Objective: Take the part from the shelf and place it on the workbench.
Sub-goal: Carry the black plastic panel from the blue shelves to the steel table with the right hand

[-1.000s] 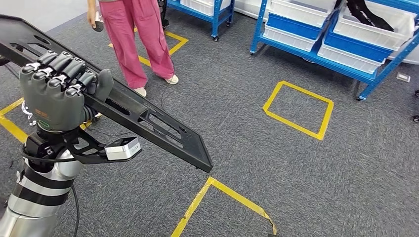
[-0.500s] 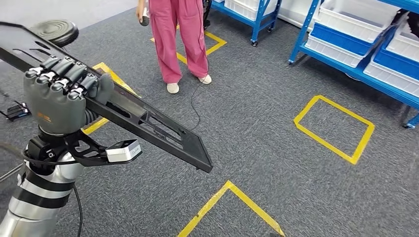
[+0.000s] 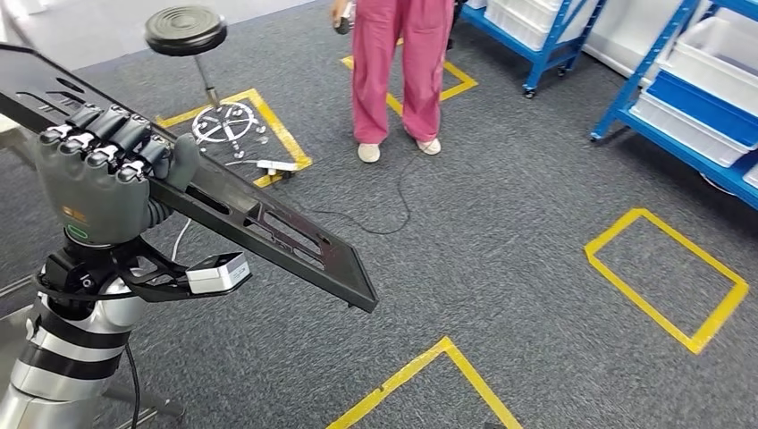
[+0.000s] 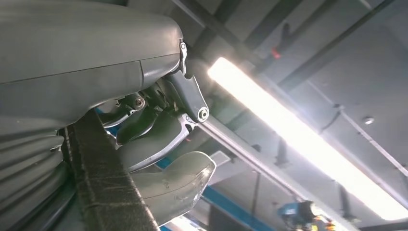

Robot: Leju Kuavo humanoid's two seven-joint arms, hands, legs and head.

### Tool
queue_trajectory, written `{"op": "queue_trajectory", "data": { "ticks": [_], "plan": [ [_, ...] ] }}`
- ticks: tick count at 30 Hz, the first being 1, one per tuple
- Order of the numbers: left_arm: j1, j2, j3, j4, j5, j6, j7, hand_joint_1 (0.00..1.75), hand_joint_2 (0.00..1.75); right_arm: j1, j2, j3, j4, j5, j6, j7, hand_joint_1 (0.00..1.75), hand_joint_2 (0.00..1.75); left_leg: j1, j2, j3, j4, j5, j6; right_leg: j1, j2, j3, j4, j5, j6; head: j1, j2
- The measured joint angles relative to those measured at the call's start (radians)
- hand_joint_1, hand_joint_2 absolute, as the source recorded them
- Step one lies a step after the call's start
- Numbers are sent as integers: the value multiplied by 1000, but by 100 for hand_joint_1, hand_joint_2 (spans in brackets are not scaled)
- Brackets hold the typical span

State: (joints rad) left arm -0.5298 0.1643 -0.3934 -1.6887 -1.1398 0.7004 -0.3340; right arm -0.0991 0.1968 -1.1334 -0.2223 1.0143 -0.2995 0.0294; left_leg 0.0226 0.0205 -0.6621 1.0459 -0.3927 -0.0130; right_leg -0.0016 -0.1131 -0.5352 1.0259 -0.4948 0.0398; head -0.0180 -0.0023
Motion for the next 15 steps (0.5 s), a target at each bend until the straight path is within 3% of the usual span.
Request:
{"op": "queue_trajectory", "data": {
  "ticks": [1, 3, 5, 6, 7, 8, 9, 11, 12, 14, 15],
  "plan": [
    [-2, 0, 1, -1, 0, 0, 0, 175, 175, 0, 1, 0, 0, 0, 0, 0, 0, 0, 1, -12, -1, -1, 3, 9, -3, 26, -16, 34, -19, 0, 1, 0],
    [-4, -1, 0, -1, 0, 0, 0, 175, 175, 0, 2, 0, 0, 0, 0, 0, 0, 0, 0, -35, -6, -2, 6, 23, -6, 88, -80, 161, -75, -7, 2, 0],
    [-2, -2, 0, -1, 0, 0, 0, 175, 175, 2, 3, 0, 0, 0, 1, 0, 0, 0, -3, -64, -12, -2, 9, 29, -6, 108, -147, 285, -115, -10, 3, 0],
    [-1, -2, 0, -1, 0, 0, 0, 175, 175, 3, 3, 0, 0, -1, 1, 0, 0, 0, -5, -79, -14, -2, 11, 30, -6, 110, -157, 298, -113, -6, 3, 0],
    [0, -2, 0, -1, 0, 0, 0, 175, 175, 4, 3, 0, 0, -1, 0, 0, 0, 0, -5, -95, -15, -2, 13, 30, -6, 114, -146, 267, -94, 0, 3, 0],
    [0, -2, 0, -1, -1, 0, -1, 175, 175, 5, 3, 0, 0, -1, -4, 1, 0, 0, -5, -111, -15, -2, 16, 29, -6, 125, -117, 202, -64, 5, 3, 0],
    [0, -2, 0, -1, -1, 0, -1, 175, 175, 5, 2, 0, 0, -2, -10, 1, 0, 0, -4, -124, -16, -2, 18, 26, -7, 150, -81, 124, -35, 8, 3, 0],
    [-1, -2, 0, -1, -3, 0, -1, 175, 175, 4, 1, 0, 0, -3, -23, 5, 0, 0, -5, -148, -19, -2, 23, 17, -6, 191, -35, 22, 2, 3, 2, 0],
    [-1, -2, -1, -1, -3, 0, -1, 175, 175, 4, 0, 0, 0, -3, -28, 8, 0, 0, -5, -159, -20, -4, 26, 11, -4, 199, -28, 7, 8, -3, 2, 0],
    [-1, -1, 0, -1, -4, 0, -2, 175, 175, 2, 0, -1, 0, -3, -35, 15, 0, 0, -4, -175, -25, -10, 34, -2, -3, 175, -22, 4, 16, -16, 1, 0],
    [-1, 0, 1, -1, -4, 0, -2, 175, 175, 2, 1, -1, 0, -3, -36, 19, 0, 0, -5, -160, -31, -4, 30, -7, -5, 162, -19, 1, 21, -23, 1, 0]
  ]
}}
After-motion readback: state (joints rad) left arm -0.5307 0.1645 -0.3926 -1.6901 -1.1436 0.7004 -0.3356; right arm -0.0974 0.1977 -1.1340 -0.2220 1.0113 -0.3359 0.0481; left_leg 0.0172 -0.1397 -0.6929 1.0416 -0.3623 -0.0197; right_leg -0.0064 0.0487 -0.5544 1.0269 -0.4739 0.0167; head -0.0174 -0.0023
